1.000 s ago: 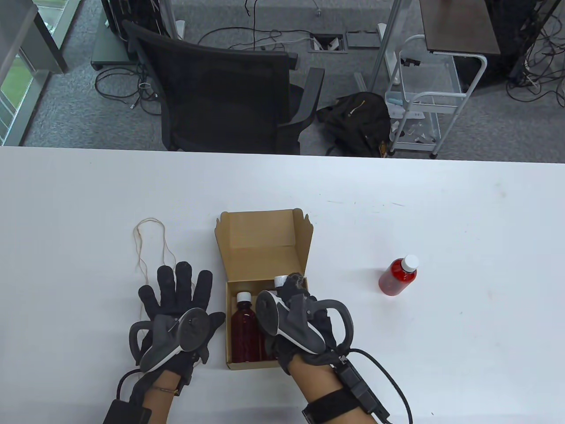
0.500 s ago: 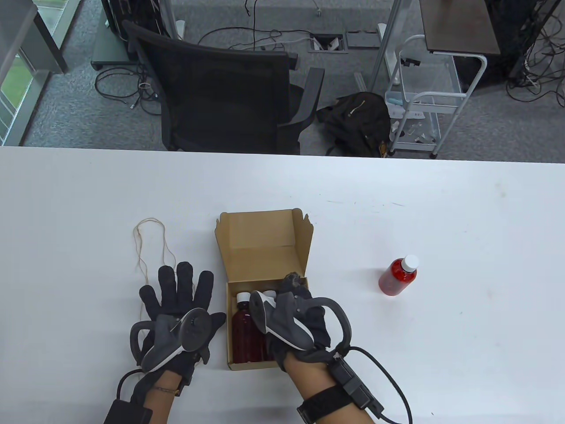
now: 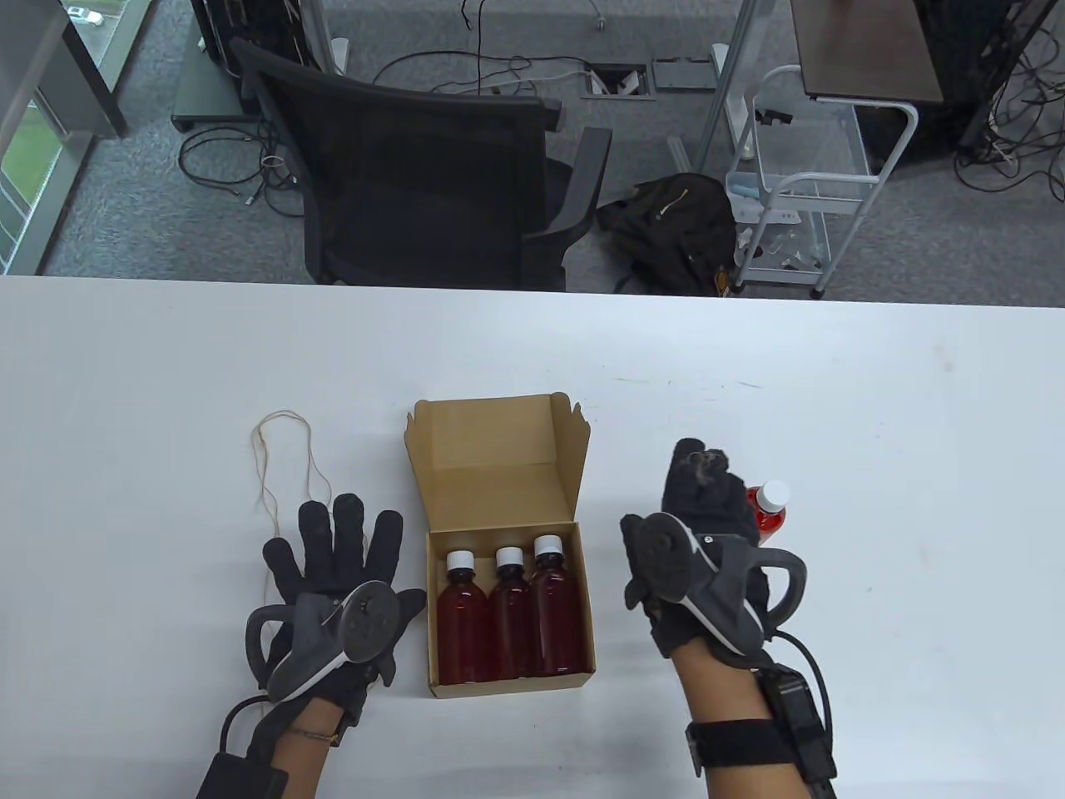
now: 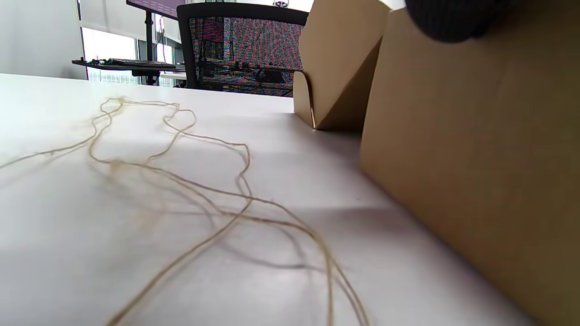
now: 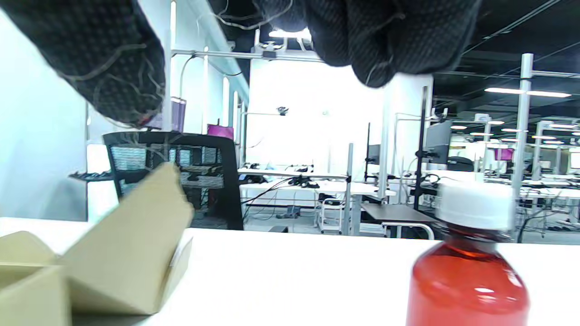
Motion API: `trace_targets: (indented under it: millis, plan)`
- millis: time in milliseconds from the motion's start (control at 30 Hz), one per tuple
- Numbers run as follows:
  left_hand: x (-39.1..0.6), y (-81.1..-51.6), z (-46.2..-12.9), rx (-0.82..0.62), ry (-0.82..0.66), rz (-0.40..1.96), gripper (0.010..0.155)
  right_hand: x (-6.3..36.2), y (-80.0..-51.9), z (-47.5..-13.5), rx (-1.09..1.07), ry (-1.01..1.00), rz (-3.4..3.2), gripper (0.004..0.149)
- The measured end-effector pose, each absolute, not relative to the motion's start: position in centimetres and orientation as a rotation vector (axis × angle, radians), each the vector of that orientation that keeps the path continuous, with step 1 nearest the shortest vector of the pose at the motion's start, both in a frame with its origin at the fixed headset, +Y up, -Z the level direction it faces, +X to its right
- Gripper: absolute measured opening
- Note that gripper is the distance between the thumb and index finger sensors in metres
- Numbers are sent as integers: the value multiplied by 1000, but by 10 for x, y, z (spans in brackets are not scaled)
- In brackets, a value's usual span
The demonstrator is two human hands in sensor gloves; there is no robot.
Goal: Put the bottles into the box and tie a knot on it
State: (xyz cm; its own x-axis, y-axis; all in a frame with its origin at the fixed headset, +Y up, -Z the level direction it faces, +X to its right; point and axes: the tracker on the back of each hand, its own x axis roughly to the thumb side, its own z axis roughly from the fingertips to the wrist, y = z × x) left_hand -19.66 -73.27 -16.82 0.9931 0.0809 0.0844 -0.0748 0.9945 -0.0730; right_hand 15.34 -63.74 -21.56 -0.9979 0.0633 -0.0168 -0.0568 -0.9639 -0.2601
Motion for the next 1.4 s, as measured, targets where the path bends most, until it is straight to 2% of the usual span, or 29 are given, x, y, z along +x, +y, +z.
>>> trace_targets:
  millis: [267,433,533,767,1100,1267,1400]
  plan:
    - [-198,-733,-168,-74,-80,79,94,223,-690,-225,-300,-373,2797,109]
    - [-199,-734,-169,-81,-72,76,94,246,-721,-234,-400,-344,2686,109]
    - [-199,-736,-171,-93,-68,70,94,254,-731,-239,-417,-405,2578,109]
    - [-198,-740,-176,-113,-59,60,94,262,-741,-245,-445,-546,2560,97]
    - [-198,-743,-178,-126,-55,43,94,257,-752,-246,-361,-540,2590,104]
    - [-198,-742,-176,-115,-60,42,94,254,-746,-241,-306,-565,2574,102]
    - [-198,-742,-176,-112,-60,46,94,239,-728,-234,-178,-568,2572,103]
